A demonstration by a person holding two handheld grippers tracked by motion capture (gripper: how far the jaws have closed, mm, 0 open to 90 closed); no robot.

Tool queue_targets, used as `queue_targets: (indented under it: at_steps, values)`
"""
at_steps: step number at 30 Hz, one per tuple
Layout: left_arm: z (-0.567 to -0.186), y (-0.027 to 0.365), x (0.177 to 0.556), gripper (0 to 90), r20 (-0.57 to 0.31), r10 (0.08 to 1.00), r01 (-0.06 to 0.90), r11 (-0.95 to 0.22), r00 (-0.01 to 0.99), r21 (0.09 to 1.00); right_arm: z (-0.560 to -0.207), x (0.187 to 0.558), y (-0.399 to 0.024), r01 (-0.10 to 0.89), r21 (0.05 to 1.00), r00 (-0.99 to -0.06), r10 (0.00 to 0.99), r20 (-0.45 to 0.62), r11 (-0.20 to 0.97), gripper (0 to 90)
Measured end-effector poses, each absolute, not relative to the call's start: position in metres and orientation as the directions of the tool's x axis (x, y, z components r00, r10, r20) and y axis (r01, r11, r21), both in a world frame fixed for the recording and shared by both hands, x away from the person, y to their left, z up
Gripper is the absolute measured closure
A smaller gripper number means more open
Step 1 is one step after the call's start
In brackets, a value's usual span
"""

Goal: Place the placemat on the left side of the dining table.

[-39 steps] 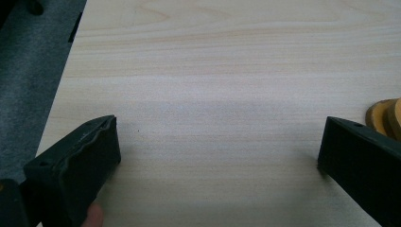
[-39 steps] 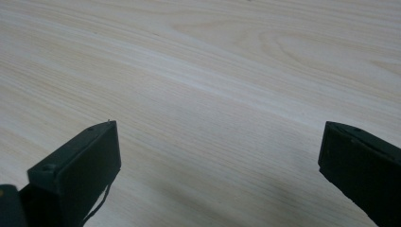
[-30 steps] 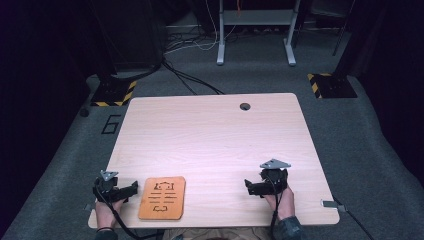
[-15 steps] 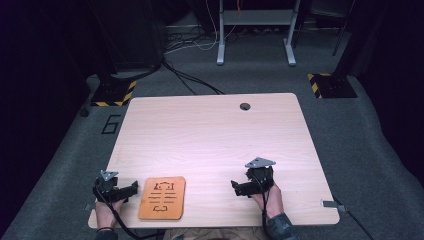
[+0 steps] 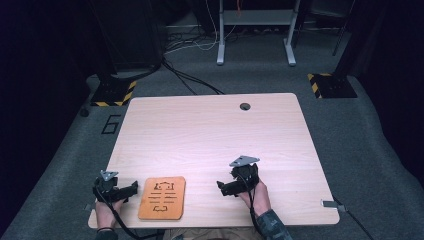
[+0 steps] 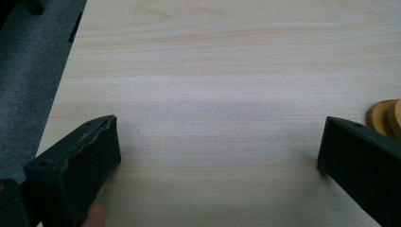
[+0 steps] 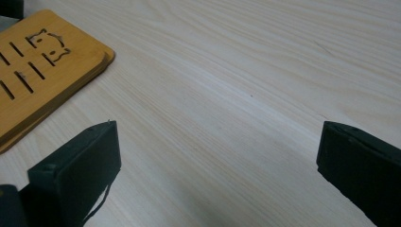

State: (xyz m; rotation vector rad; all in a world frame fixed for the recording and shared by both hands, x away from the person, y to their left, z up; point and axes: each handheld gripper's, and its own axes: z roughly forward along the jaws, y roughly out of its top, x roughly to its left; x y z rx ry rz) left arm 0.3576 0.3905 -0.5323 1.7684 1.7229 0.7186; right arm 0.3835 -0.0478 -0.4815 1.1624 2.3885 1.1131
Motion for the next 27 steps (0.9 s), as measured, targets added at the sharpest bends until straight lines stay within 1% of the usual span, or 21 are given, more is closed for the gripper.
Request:
queue_targets:
  at_steps: [12, 27]
  values:
    - [-0.532, 0.39, 0.358, 0.0, -0.008, 1.0, 0.697, -0.015, 0.029, 0.716, -0.479, 0.388, -0.026, 0.538, 0.728, -0.688, 0.721, 0.087, 0.425, 0.0]
    - [-0.532, 0.391, 0.358, 0.0, -0.008, 1.0, 0.698, -0.015, 0.03, 0.716, -0.483, 0.396, 0.01, 0.53, 0.715, -0.737, 0.665, 0.121, 0.457, 0.0]
